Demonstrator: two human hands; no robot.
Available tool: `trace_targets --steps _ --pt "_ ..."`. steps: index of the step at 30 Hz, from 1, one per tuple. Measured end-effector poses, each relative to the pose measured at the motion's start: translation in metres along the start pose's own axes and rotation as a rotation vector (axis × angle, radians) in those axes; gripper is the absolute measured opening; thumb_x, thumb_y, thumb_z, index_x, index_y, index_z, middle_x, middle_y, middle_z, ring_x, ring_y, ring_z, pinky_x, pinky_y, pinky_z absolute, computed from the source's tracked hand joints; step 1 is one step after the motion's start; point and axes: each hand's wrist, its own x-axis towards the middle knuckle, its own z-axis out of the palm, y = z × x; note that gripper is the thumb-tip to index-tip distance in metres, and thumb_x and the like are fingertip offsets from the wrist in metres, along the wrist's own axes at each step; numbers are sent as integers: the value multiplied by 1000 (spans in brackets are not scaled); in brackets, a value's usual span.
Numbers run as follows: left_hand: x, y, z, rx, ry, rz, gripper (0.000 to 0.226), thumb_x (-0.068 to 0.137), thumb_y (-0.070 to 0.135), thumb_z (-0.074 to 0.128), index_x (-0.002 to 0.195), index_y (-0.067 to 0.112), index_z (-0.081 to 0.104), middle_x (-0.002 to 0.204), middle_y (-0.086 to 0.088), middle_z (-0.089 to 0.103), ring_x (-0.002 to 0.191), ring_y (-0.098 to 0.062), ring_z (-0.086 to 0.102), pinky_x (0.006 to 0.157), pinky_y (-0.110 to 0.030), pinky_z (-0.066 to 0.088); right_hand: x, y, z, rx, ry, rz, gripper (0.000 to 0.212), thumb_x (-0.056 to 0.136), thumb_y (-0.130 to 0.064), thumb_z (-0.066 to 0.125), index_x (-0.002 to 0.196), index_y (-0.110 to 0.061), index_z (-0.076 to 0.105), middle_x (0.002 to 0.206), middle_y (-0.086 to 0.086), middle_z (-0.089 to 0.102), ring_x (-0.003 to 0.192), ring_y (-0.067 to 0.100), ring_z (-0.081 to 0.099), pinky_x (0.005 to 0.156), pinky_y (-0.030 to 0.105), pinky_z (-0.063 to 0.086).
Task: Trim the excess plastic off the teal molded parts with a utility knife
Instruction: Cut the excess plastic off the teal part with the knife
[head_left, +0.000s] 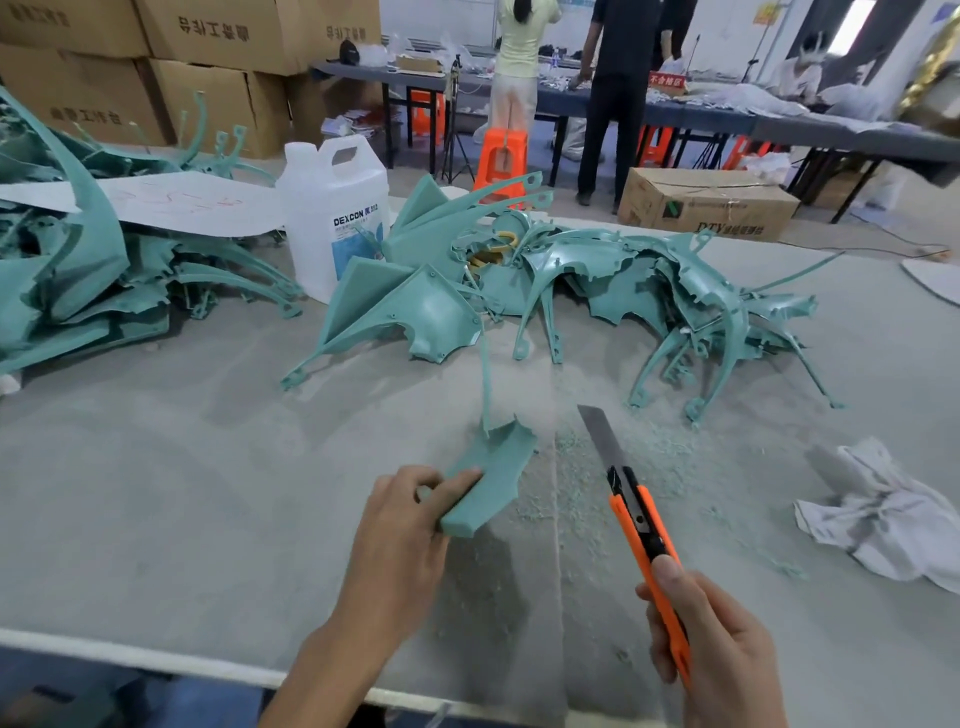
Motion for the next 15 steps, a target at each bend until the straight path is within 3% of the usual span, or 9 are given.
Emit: trace_targets --steps 4,6,8,10,12,14,15 --pt "-6 -19 -17 168 -258 60 76 63 -3 80 130 28 66 117 2 58 98 -24 54 85 -36 53 4 6 -18 10 10 35 42 67 -48 72 74 -7 74 53 8 48 39 15 36 38 16 27" --pt "-11 -26 -22 112 -360 41 74 75 9 76 142 32 55 131 10 48 116 -14 43 101 -23 41 5 10 -23 14 9 27 40 69 -46 72 76 -6 74 54 8 47 40 15 34 39 15 27" --pt "-13 -31 -28 14 -457 -3 70 86 19 68 148 37 42 142 20 36 128 2 25 107 -6 18 4 14 -26 14 -3 6 42 69 -46 72 79 -6 74 54 9 45 40 15 31 40 13 26" --pt "-11 -33 -33 -16 -539 -9 64 91 13 58 149 36 42 150 20 31 133 9 16 106 -1 6 3 17 -27 -12 -20 -11 43 69 -48 72 81 -7 74 54 10 45 40 14 30 41 13 26" --pt "-10 -28 -35 -39 -515 -45 53 97 14 50 147 34 46 154 16 33 138 5 18 107 -1 4 3 19 -27 -81 -38 -20 35 74 -44 73 82 -10 74 53 10 44 40 15 32 41 13 26" --pt "-11 -14 -32 33 -441 -123 49 99 46 47 147 35 45 156 13 34 141 -2 20 112 -9 8 4 17 -25 -237 -44 -74 11 84 -33 74 85 -21 75 48 6 45 38 16 37 38 16 28" --pt "-11 -6 -27 113 -438 -175 63 93 66 43 148 35 41 157 13 30 143 -6 18 116 -18 10 4 16 -24 -334 -40 -124 3 86 -33 72 85 -30 74 46 3 47 37 18 40 37 19 31"
